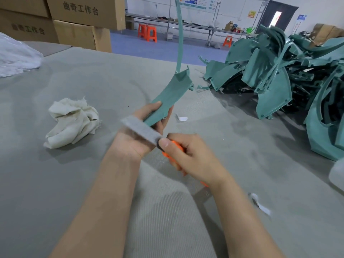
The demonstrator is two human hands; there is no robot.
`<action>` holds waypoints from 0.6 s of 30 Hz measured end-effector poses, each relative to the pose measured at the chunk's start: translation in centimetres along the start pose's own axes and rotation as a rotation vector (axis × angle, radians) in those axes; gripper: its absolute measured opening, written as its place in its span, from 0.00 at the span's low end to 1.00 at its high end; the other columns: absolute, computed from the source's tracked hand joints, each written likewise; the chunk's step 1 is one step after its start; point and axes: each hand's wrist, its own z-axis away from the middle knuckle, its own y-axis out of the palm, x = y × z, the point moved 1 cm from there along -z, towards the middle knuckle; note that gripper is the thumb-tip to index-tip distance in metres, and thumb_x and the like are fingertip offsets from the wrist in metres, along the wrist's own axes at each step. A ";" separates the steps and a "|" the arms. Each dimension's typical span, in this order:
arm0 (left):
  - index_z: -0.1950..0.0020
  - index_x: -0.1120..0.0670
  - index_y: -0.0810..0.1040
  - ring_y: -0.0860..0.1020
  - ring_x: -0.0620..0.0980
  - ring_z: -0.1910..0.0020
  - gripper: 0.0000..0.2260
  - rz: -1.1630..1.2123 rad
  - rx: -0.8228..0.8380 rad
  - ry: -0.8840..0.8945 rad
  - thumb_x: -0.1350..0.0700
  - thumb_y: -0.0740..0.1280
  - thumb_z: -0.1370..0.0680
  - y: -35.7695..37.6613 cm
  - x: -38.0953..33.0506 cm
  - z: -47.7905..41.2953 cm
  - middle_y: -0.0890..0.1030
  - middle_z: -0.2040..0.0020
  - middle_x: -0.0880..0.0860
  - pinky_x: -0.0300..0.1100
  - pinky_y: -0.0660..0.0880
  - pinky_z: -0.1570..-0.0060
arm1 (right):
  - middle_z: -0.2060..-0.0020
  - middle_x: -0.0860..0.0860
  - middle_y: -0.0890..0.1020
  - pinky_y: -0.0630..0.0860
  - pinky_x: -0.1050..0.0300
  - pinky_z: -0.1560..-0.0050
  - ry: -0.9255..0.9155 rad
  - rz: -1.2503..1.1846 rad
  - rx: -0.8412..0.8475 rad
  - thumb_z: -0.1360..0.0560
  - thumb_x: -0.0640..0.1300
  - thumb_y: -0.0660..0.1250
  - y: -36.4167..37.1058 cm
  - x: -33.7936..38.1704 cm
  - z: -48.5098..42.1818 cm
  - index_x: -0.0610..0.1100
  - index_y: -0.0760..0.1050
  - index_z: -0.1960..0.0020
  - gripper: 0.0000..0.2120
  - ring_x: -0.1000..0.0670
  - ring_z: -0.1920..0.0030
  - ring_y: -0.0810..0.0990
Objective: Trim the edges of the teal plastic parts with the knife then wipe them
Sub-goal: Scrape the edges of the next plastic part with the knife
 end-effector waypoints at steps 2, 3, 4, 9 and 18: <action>0.69 0.62 0.80 0.82 0.50 0.66 0.07 0.002 -0.023 0.043 0.66 0.66 0.32 0.2 0.0 0.0 0.82 0.66 0.57 0.35 0.77 0.74 | 0.78 0.52 0.69 0.68 0.60 0.78 0.029 -0.178 -0.082 0.25 0.60 0.59 -0.3 0.4 0.0 0.51 0.71 0.69 0.19 0.54 0.77 0.68; 0.64 0.62 0.79 0.81 0.50 0.66 0.04 -0.009 -0.047 0.073 0.67 0.65 0.31 0.2 0.0 -0.1 0.81 0.65 0.57 0.34 0.76 0.75 | 0.78 0.51 0.69 0.67 0.61 0.77 0.038 -0.241 -0.155 0.25 0.60 0.59 -0.7 0.4 -0.1 0.52 0.70 0.70 0.18 0.53 0.77 0.67; 0.60 0.62 0.78 0.81 0.50 0.65 0.03 -0.025 -0.067 0.097 0.67 0.65 0.27 0.1 0.0 -0.3 0.81 0.64 0.57 0.33 0.75 0.76 | 0.78 0.50 0.69 0.66 0.61 0.77 0.041 -0.268 -0.243 0.24 0.58 0.59 -1.1 0.4 -0.1 0.52 0.69 0.70 0.19 0.52 0.77 0.67; 0.44 0.60 0.76 0.79 0.51 0.53 0.08 -0.068 -0.070 0.138 0.64 0.64 0.22 -0.2 0.1 -1.0 0.80 0.51 0.57 0.33 0.77 0.73 | 0.75 0.45 0.68 0.65 0.61 0.77 0.086 -0.253 -0.468 0.19 0.53 0.58 -2.1 -0.3 -0.2 0.44 0.66 0.67 0.21 0.50 0.76 0.66; 0.42 0.59 0.78 0.84 0.48 0.58 0.10 -0.297 -0.168 0.411 0.62 0.67 0.23 -0.1 1.2 -1.4 0.84 0.51 0.55 0.39 0.79 0.64 | 0.72 0.40 0.75 0.71 0.55 0.71 0.117 -0.220 -0.504 0.30 0.52 0.75 -0.1 0.6 -0.7 0.35 0.73 0.62 0.20 0.52 0.73 0.71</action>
